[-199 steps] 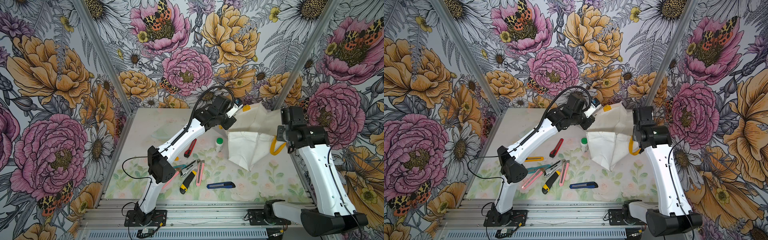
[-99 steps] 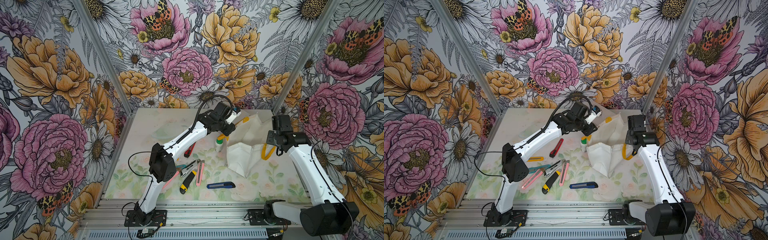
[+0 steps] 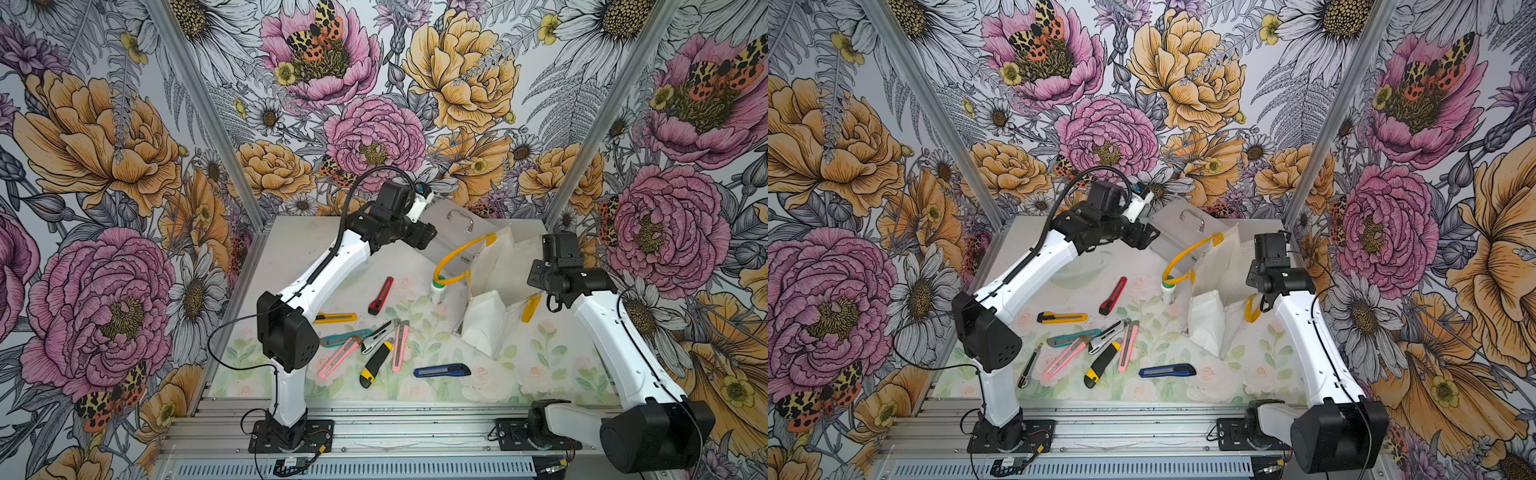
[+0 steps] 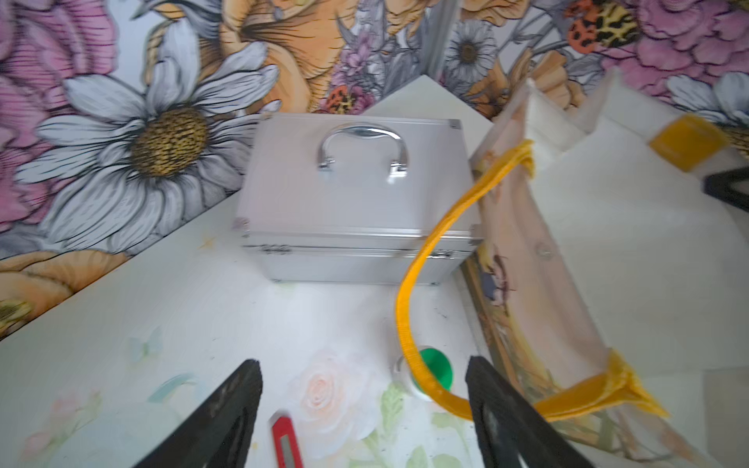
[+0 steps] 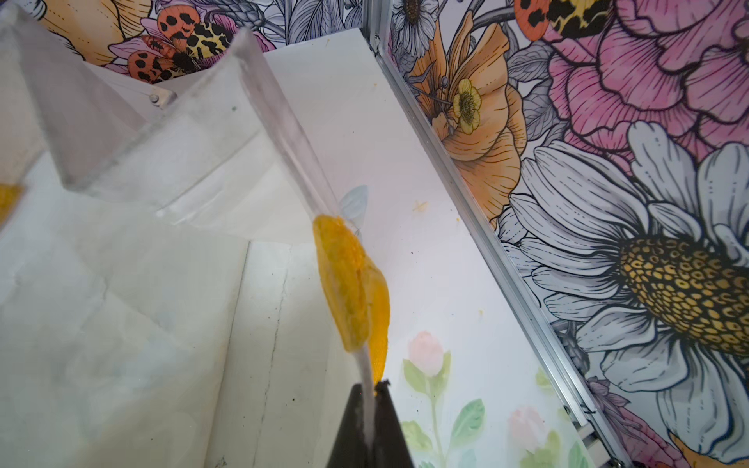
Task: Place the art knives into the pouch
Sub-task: Open the pouch at the center of the board, then pick up the utility knife at the center of the board.
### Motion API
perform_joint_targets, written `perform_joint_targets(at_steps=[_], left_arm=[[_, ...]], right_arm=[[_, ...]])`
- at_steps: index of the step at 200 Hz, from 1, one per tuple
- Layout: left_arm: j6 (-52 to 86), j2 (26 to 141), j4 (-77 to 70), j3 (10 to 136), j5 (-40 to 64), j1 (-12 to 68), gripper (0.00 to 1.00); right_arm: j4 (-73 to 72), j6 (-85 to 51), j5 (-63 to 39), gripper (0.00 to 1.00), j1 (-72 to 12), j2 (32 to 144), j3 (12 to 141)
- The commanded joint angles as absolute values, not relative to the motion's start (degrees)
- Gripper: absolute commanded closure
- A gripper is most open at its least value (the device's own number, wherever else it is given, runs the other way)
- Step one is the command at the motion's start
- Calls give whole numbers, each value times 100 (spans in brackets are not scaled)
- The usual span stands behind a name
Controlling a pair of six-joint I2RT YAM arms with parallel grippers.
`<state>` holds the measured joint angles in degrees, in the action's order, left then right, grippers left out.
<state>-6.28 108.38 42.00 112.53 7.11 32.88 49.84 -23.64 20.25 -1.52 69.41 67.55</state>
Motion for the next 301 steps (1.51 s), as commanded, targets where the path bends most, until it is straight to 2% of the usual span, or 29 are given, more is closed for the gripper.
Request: perform_joint_targets(at_steps=[1,36,73,132,232,261,289,301], left_arm=[[-620,10903,4219,10491,-113,3119,19],[-281,11278,4214,9717,-349,2889,26],[-75,11645,4193,9382,-385,2891,29],[78,11913,4158,9081,-580,2889,30],[220,12084,4101,8811,-356,2943,42],[214,12190,4104,8833,-369,2994,56],[161,12216,4102,8859,-360,3035,77],[149,12197,4103,8890,-353,3042,81]], right_arm=[[4746,-2605,2114,100,-123,6743,6680],[4755,-2655,2196,100,-131,6628,6654],[4755,-2671,2229,100,-119,6540,6607],[4755,-2672,2248,100,-123,6586,6610],[4755,-2671,2267,100,-123,6628,6610],[4755,-2672,2276,100,-124,6623,6614],[4755,-2650,2292,100,-124,6642,6643],[4755,-2631,2298,100,-123,6662,6679]])
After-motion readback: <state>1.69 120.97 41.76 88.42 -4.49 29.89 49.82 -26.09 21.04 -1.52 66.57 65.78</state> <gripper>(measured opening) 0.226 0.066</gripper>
